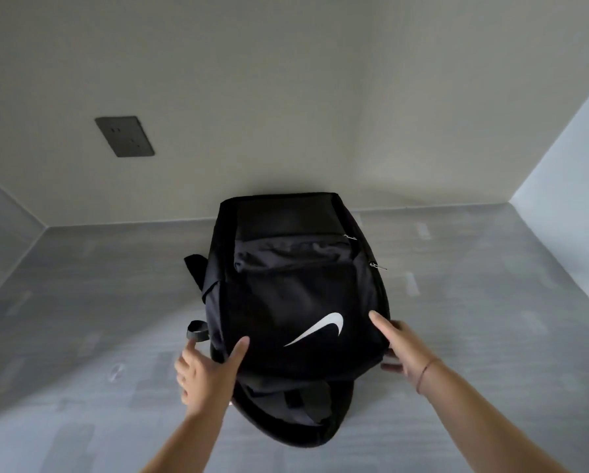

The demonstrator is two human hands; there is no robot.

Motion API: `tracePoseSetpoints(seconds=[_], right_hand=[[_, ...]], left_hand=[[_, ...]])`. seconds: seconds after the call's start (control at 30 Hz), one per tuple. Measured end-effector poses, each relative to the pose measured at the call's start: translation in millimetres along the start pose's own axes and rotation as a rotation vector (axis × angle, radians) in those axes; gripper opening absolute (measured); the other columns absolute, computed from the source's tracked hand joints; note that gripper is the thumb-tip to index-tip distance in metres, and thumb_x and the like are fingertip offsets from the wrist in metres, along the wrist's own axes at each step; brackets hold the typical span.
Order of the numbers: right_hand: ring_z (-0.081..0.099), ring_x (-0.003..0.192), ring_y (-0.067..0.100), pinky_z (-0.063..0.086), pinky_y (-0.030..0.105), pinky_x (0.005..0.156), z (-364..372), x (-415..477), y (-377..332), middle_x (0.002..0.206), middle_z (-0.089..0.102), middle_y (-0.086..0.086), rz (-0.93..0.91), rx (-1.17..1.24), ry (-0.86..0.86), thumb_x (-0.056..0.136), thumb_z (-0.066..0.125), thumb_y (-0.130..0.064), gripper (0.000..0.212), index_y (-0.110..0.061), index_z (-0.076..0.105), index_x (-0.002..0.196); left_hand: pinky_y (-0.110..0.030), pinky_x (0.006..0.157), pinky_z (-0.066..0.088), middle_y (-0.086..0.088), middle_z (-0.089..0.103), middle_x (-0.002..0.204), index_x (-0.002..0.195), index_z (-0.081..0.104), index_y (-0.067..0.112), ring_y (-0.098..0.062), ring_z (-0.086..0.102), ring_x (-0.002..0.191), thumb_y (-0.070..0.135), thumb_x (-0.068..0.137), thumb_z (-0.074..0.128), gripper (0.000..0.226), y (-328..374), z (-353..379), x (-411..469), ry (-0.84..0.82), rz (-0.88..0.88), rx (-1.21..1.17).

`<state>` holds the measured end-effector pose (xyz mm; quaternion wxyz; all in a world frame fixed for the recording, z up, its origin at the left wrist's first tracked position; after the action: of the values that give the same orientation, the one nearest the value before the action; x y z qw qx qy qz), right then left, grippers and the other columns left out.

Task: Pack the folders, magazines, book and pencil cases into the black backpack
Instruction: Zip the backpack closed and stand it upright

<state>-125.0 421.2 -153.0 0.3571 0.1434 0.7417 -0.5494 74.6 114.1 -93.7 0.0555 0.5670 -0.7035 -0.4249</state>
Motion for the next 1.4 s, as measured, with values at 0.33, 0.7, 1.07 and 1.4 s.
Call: tracePoseSetpoints(seconds=[0.33,0.7,1.07,1.4], right_hand=[[0.061,0.087,0.031,0.050,0.041,0.077,27.4,-31.4,-21.7,0.091,0.063,0.015,-0.224,0.077,0.140,0.089,0.055,0.001,0.023,0.003,0.059,0.112],[0.058,0.059,0.020,0.045,0.030,0.056,39.5,-113.7,-165.4,0.062,0.063,0.005,-0.673,-0.026,0.296,0.078,0.069,-0.012,0.014,-0.006,0.061,0.068],[0.042,0.061,0.019,0.036,0.033,0.058,53.2,-154.2,-312.6,0.057,0.043,0.007,-0.918,0.194,0.330,0.084,0.062,-0.012,0.029,-0.008,0.048,0.059],[0.020,0.138,0.011,0.024,0.036,0.114,82.3,-105.9,-298.6,0.151,0.008,-0.017,-0.963,-0.430,0.026,0.050,0.081,-0.055,0.091,-0.066,0.021,0.118]], left_hand=[[-0.042,0.085,0.053,-0.015,0.070,0.105,0.111,0.061,0.005,-0.032,0.065,0.099,0.029,0.065,0.082,0.056,-44.8,90.2,-14.9,-0.662,-0.502,-0.556],[-0.029,0.057,0.051,-0.015,0.071,0.091,0.102,0.063,0.003,-0.028,0.068,0.078,0.014,0.071,0.075,0.035,55.9,-2.0,15.6,-0.435,-0.211,-0.818],[-0.026,0.049,0.050,-0.011,0.072,0.083,0.097,0.068,0.011,-0.027,0.069,0.067,0.029,0.064,0.074,0.038,241.4,-96.3,54.3,-0.408,0.061,-0.855],[-0.044,0.102,0.044,-0.007,0.059,0.125,0.134,0.043,0.015,-0.030,0.057,0.112,0.064,0.063,0.069,0.090,287.0,-83.4,75.4,-0.348,0.214,-0.764]])
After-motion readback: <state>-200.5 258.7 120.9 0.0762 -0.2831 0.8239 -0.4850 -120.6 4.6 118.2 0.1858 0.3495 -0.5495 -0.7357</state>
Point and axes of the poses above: each hand's wrist, its own x-axis towards the middle knuckle, its own z-axis out of the palm, y = z × x, the point moved 10 cm from there along x, towards the middle knuckle
